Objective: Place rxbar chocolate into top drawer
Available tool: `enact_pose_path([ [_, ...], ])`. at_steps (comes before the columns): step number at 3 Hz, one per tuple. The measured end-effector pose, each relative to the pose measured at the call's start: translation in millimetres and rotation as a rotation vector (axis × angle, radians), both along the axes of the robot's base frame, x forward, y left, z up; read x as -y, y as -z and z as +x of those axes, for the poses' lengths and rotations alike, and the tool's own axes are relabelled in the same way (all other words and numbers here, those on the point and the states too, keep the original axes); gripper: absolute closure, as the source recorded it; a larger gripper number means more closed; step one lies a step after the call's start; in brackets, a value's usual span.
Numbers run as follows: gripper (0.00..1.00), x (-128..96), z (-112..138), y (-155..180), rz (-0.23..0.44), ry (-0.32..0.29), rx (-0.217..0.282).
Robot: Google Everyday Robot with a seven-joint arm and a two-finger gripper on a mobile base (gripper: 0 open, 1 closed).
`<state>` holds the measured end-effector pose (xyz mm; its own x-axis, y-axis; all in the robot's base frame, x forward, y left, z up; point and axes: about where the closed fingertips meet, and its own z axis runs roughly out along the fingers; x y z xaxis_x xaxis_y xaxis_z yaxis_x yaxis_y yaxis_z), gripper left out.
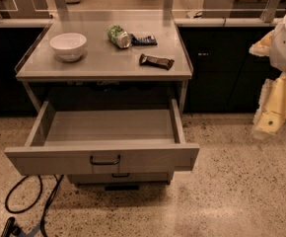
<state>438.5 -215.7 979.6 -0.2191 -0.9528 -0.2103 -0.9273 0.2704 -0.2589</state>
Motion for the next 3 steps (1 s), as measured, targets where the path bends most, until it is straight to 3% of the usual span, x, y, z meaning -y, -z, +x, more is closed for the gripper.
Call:
enact_pose_path([
  [1, 0.00, 0.0, 0.1, 0.0, 0.000, 0.000, 0.000],
  [2, 0.00, -4.1, 17.3, -1.7, 0.006, -0.017, 0.006],
  [3, 0.00, -12.9, 50.8, -0.9, 0.059, -0.073, 0.004],
])
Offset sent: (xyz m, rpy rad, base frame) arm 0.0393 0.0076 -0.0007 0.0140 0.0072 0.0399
